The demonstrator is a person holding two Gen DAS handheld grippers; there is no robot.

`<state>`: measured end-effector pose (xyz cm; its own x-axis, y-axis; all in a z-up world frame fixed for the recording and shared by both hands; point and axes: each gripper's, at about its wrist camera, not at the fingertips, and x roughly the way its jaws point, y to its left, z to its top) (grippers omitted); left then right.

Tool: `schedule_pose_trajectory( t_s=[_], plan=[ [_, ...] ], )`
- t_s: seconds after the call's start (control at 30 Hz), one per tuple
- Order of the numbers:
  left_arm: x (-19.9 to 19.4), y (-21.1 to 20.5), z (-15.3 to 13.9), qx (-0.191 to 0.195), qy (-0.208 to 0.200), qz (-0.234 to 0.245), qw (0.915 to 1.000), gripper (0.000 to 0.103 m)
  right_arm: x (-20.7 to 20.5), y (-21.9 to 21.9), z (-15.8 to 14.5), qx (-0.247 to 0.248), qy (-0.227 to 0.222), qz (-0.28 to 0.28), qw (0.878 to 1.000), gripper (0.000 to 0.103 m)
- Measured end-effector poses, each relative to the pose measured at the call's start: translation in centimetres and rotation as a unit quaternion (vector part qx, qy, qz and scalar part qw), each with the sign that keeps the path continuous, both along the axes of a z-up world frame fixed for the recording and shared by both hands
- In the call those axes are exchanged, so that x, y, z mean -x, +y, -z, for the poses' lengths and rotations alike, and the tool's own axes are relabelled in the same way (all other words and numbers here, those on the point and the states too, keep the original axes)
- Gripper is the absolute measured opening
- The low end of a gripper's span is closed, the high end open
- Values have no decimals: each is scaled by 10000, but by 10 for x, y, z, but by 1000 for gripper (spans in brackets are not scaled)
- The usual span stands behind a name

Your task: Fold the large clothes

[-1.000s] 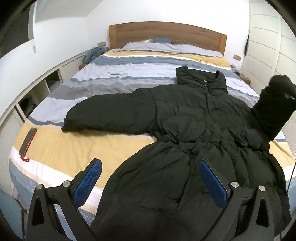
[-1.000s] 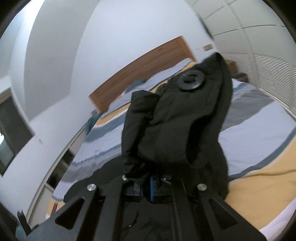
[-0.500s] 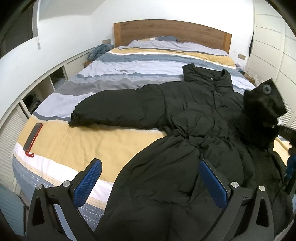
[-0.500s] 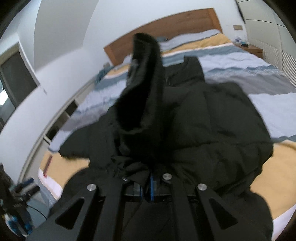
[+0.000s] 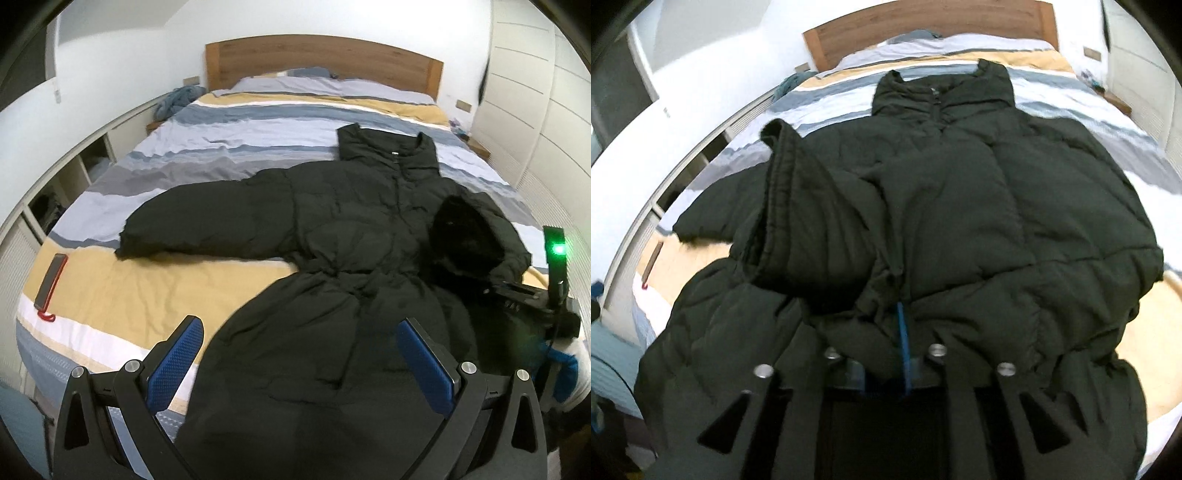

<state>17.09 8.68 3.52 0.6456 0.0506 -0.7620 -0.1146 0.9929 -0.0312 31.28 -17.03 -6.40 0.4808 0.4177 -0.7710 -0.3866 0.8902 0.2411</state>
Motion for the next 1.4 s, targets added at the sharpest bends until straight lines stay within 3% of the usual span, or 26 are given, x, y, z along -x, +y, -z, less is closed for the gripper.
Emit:
schedule_pose_trajectory(
  t_s=[0.03, 0.1, 0.27, 0.37, 0.57, 0.77, 0.93, 1.1, 1.27, 1.4],
  plan=[
    [-2, -4, -2, 10, -1, 28, 10000, 102, 2, -1, -2, -16, -4, -69, 10000, 50],
    [-6, -15, -8, 15, -17, 82, 10000, 102, 10, 1, -7, -99, -49, -237, 9997, 63],
    [-20, -44, -18, -125, -24, 220, 9997, 102, 34, 5, -27, -170, -331, -686, 9970, 63],
    [-32, -61, -19, -207, 20, 381, 9991, 102, 38, -9, -42, -249, -544, -687, 9958, 63],
    [-80, -113, -10, -169, 85, 762, 9969, 102, 9, -76, -67, 10, -866, 79, 9962, 63],
    [-160, -175, 16, 99, 143, 1070, 9941, 102, -43, -119, -74, 52, -993, 763, 9921, 63],
    [-216, -204, 64, 64, 414, 1030, 9938, 99, -81, -113, -53, 60, -836, 744, 9937, 64],
    [-236, -195, 123, -109, 873, 914, 9919, 101, -99, -118, 1, 236, -430, 712, 9963, 63],
    [-231, -177, 132, -39, 902, 932, 9916, 103, -101, -153, 24, 67, -284, 934, 9952, 63],
    [-219, -166, 125, -152, 961, 917, 9910, 103, -96, -167, 21, 346, -314, 1110, 9927, 63]
  ],
)
